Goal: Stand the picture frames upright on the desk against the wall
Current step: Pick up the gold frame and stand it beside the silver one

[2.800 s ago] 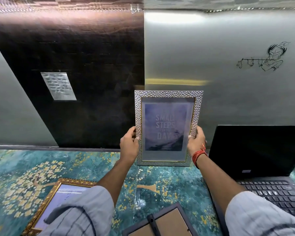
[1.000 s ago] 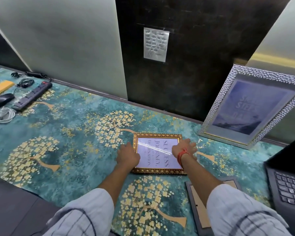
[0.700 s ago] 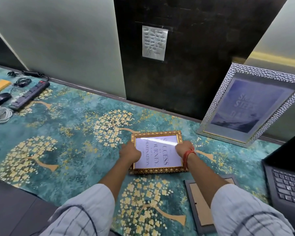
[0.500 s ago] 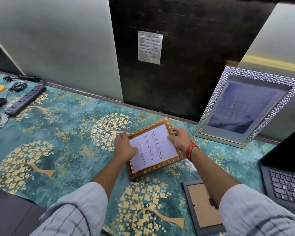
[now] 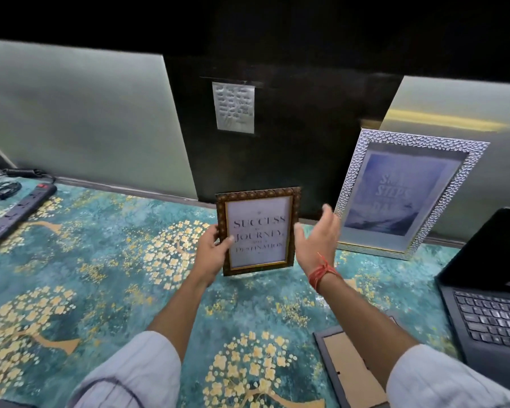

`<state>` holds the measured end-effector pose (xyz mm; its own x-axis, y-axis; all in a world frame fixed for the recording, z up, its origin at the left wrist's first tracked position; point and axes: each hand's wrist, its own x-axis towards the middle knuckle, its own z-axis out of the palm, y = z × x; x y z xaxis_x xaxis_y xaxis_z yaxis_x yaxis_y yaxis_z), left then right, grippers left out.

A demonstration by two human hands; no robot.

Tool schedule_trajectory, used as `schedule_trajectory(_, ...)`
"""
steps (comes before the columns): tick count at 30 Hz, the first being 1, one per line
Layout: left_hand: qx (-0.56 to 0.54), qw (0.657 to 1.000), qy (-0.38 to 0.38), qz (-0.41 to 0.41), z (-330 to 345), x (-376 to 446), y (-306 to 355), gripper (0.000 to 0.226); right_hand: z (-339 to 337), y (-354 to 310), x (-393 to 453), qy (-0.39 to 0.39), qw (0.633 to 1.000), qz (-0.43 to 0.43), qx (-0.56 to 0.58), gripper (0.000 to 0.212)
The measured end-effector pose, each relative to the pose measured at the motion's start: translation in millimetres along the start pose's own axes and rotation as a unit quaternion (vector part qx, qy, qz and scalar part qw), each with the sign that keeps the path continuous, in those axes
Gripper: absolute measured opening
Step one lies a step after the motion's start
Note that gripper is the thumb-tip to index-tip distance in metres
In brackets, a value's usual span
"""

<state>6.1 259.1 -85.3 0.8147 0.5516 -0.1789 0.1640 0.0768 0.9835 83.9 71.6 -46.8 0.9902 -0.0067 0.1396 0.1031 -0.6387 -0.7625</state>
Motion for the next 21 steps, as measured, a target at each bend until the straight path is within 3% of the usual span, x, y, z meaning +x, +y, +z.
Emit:
schedule_trajectory(2, -0.018, 1.000, -0.008, -0.006, 9.4, 9.4, 1.7, 0.023, 8.7, 11.9, -3.4, -0.087, 0.994, 0.065, 0.022, 0.067)
schedule_trajectory(4, -0.010, 0.999, -0.028, -0.016, 17.8, 17.2, 4.2, 0.025, 14.8, 18.1, -2.8, -0.112, 0.990, 0.086, 0.026, 0.061)
schedule_trajectory(8, 0.000, 0.998, -0.059, -0.010, 38.7, 31.7, 12.3, 0.033, 10.6, 22.0, 18.3, -0.076, 0.990, 0.121, 0.017, 0.042)
schedule_trajectory(14, 0.076, 0.996, -0.016, 0.036, 72.6, 61.9, 31.3, 0.029, 11.9, 22.7, 48.0, -0.038, 0.991, 0.131, 0.007, 0.027)
schedule_trajectory(21, 0.143, 0.987, -0.068, 0.028, 96.0, 107.7, 14.8, 0.063, 25.2, 28.3, 76.7, -0.002, 0.985, 0.175, 0.015, 0.027)
